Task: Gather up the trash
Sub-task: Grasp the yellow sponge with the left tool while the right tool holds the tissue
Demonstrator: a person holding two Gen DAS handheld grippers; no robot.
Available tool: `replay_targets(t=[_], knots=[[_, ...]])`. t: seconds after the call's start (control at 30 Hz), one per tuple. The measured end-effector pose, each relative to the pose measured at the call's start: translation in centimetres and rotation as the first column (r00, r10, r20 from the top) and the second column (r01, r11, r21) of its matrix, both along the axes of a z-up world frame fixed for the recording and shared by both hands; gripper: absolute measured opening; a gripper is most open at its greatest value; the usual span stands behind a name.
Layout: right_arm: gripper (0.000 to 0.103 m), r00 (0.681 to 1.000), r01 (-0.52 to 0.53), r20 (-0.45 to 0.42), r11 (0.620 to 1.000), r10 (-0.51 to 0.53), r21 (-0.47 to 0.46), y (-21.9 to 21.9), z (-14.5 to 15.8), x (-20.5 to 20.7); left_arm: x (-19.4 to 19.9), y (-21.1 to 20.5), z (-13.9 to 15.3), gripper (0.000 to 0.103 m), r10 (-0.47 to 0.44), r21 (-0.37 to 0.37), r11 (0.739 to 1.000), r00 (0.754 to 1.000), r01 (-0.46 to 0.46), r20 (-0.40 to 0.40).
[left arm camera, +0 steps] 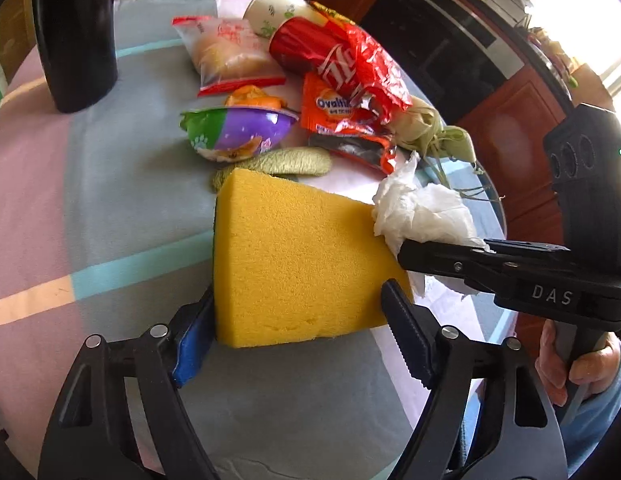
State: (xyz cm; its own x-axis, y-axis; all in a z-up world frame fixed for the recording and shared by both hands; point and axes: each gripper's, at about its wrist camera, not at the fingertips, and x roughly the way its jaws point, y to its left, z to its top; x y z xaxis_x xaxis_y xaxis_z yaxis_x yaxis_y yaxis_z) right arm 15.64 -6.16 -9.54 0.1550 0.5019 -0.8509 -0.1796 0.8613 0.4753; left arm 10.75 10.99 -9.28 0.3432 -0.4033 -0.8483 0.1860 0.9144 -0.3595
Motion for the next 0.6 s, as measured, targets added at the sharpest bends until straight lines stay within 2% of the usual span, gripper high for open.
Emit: replay_targets(t=[0.07, 0.2, 0.3, 0.47, 0.5, 0.6], knots=[[0.01, 1.0, 0.021, 0.002, 1.0, -0.021, 0.014, -0.8, 0.0, -0.1, -0.3, -0.4, 0.9, 0.068, 0.002, 0.01, 1.0, 0.999, -0.002, 0.04], [0.01, 0.997, 0.073, -0.012, 0.996, -0.073, 0.046, -3.1, -0.1, -0.3, -0.1, -1.1, 2.7, 0.049, 0.004, -0.045, 0.999, 0.998, -0.001, 0.066], [0.01, 0.994, 0.107, -0.024, 0.992, -0.105, 0.067, -4.8, -0.4, -0.6, 0.1, -3.0, 3.8, 0.043, -0.042, -0.084, 0.995, 0.996, 0.048, 0.072], [0.01, 0.988, 0.156, -0.026, 0.982, -0.154, 0.102, -7.8, -0.4, -1.4, 0.3, -7.6, 3.1, 0.042, -0.092, -0.019, 0.995, 0.993, 0.093, 0.07], [0.01, 0.986, 0.164, -0.022, 0.981, -0.163, 0.103, -8.4, -0.3, -1.6, 0.5, -8.1, 2.8, 0.036, -0.089, -0.011, 0.996, 0.994, 0.09, 0.067], [0.01, 0.982, 0.19, -0.019, 0.975, -0.189, 0.117, -10.2, -0.2, -2.0, 0.5, -9.4, 2.9, 0.031, -0.072, 0.055, 0.996, 0.993, 0.067, 0.092]])
